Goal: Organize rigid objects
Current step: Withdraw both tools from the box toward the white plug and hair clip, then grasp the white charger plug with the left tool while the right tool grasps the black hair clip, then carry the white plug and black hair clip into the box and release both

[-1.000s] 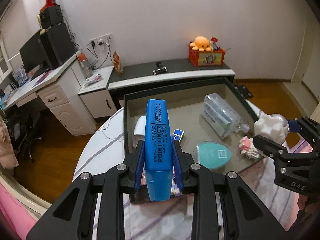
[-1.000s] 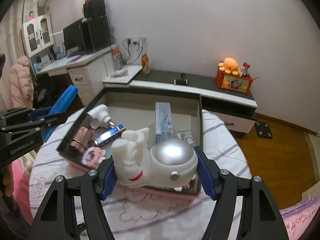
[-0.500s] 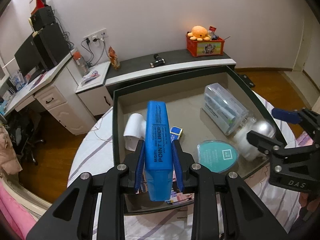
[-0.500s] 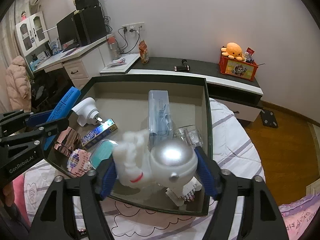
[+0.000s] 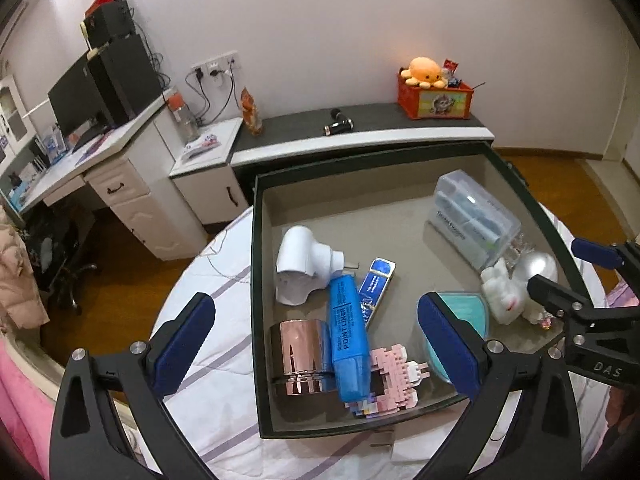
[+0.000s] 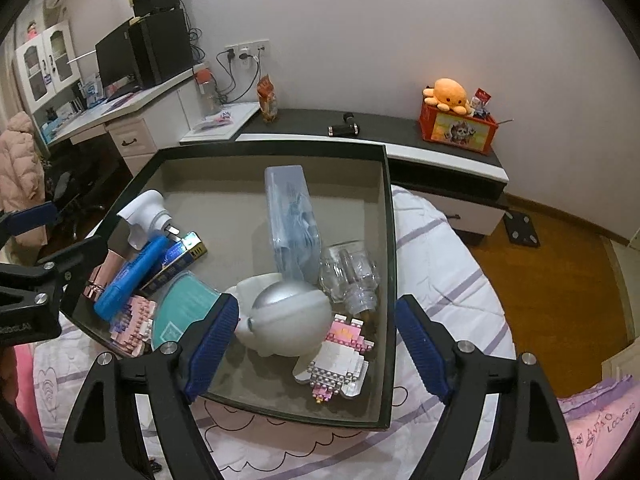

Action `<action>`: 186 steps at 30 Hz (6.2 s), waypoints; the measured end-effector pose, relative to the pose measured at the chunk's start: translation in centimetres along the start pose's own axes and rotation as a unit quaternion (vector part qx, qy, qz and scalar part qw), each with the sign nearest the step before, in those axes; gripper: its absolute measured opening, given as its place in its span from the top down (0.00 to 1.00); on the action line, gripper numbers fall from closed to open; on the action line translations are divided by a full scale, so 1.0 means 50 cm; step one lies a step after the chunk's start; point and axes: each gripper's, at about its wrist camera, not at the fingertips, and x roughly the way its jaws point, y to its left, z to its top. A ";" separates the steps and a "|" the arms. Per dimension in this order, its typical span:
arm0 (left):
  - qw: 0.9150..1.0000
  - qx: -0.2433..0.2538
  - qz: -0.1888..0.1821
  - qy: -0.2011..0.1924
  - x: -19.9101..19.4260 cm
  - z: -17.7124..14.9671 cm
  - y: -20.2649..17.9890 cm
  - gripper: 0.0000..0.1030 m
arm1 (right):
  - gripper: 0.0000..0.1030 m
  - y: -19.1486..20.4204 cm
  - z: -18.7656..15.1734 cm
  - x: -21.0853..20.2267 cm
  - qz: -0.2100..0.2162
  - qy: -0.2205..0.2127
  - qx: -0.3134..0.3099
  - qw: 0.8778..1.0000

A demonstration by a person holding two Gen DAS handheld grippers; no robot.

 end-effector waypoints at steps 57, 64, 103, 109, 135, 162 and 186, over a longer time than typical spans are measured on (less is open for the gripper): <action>0.980 -0.074 0.032 -0.183 -0.499 -0.299 0.032 0.00 | 0.00 0.088 -0.276 -0.525 -0.035 -0.203 -0.010 0.979; 0.978 -0.096 0.042 -0.183 -0.518 -0.333 0.043 0.00 | 0.00 0.107 -0.304 -0.549 -0.030 -0.216 -0.027 0.976; 0.984 -0.148 0.072 -0.065 -0.366 -0.448 0.165 0.00 | 0.00 0.301 -0.281 -0.344 0.005 -0.051 -0.112 0.992; 0.983 -0.171 0.057 -0.029 -0.294 -0.466 0.218 0.00 | 0.00 0.362 -0.280 -0.239 0.013 0.014 -0.133 0.991; 0.993 -0.092 -0.019 0.067 -0.096 -0.369 0.098 0.00 | 0.78 0.205 -0.289 -0.068 0.031 0.096 -0.051 0.994; 0.992 -0.003 -0.095 0.079 0.044 -0.204 -0.121 0.35 | 0.81 0.018 -0.193 0.001 0.067 0.061 0.007 0.996; 0.996 -0.016 -0.079 -0.049 -0.246 -0.239 -0.054 0.35 | 0.81 0.066 -0.211 -0.273 0.052 -0.065 -0.007 0.996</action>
